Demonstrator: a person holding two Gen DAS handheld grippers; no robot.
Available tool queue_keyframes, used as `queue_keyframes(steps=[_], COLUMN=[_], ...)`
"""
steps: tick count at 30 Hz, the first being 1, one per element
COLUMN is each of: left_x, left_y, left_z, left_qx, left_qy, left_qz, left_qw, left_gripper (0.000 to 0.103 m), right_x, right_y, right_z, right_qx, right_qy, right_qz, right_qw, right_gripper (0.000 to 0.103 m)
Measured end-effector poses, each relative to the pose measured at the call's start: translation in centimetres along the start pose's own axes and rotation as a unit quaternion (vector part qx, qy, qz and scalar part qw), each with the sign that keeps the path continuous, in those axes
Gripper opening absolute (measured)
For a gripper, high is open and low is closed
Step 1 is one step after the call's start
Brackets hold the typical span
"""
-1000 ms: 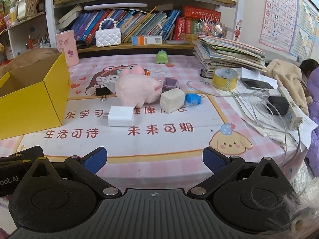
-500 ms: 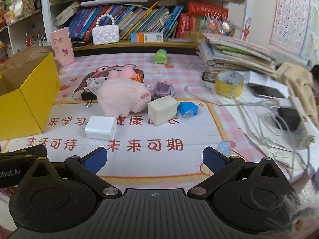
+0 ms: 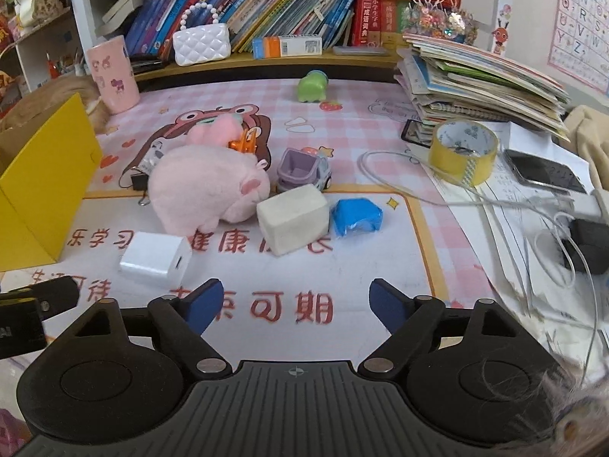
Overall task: Organize objects
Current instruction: 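Reach the left tool to the white charger plug while the right tool reaches the blue toy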
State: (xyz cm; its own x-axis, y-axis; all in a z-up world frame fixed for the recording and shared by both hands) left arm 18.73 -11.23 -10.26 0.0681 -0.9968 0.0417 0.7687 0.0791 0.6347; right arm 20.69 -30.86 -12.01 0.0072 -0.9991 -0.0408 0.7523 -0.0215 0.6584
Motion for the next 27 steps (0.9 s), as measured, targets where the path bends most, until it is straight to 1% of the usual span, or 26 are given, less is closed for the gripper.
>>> queue_keyframes(steps=[3, 5, 8, 11, 14, 17, 20, 22, 23, 25, 27], left_x=[0.4, 1.4, 3.2, 4.8, 5.9, 6.2, 6.5, 6.6, 6.6, 6.6, 6.5], left_y=[0.3, 0.5, 0.8, 1.3, 1.5, 1.5, 1.4, 1.3, 1.3, 1.2, 1.2], left_z=[-0.8, -1.5, -2.2, -2.8, -4.5, -6.2, -7.4, -8.1, -8.3, -8.8, -9.2], left_qx=[-0.006, -0.013, -0.017, -0.009, -0.022, -0.037, -0.047, -0.053, -0.056, -0.061, -0.065], left_qy=[-0.002, -0.013, -0.037, -0.045, -0.043, -0.031, -0.018, -0.011, -0.008, -0.004, 0.0], left_qz=[0.005, 0.001, -0.017, -0.039, -0.047, -0.045, -0.047, -0.052, -0.053, -0.052, -0.048], left_qw=[1.0, 0.9998, 0.999, 0.9982, 0.9978, 0.9978, 0.9976, 0.9972, 0.997, 0.9968, 0.9967], left_gripper=[0.096, 0.095, 0.095, 0.095, 0.092, 0.088, 0.086, 0.081, 0.08, 0.076, 0.075], right_x=[0.6, 1.0, 1.6, 2.4, 3.2, 3.8, 4.2, 4.4, 4.4, 4.4, 4.2], right_y=[0.9, 1.4, 1.8, 2.2, 2.6, 2.9, 3.2, 3.4, 3.6, 3.8, 4.3], right_z=[-0.8, -1.4, -2.1, -2.9, -3.6, -4.2, -4.9, -5.5, -5.9, -6.4, -6.7], right_qx=[0.004, 0.003, -0.003, -0.008, -0.012, -0.014, -0.016, -0.019, -0.019, -0.016, -0.006], right_qy=[-0.01, -0.015, -0.009, -0.007, -0.01, -0.011, -0.008, -0.006, -0.005, 0.0, 0.005], right_qz=[0.002, 0.002, 0.004, 0.006, 0.01, 0.014, 0.022, 0.028, 0.032, 0.04, 0.053], right_qw=[1.0, 1.0, 1.0, 1.0, 1.0, 1.0, 1.0, 0.999, 0.999, 0.999, 0.999], right_gripper=[0.08, 0.076, 0.076, 0.076, 0.076, 0.076, 0.076, 0.076, 0.076, 0.076, 0.076])
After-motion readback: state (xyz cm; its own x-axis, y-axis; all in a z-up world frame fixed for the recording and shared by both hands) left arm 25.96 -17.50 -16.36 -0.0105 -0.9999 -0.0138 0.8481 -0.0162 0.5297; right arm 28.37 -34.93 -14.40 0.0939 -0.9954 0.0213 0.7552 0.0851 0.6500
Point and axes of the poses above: each gripper's, at about its wrist camera, not at the fingertips, and z roughly against the way its jaws point, x to its right, y to its top, the point moved 10 cm from there along -z, roughly the way its jaws point, and after that the axes turned 2 degrees about -x, right-handed, at the moved point
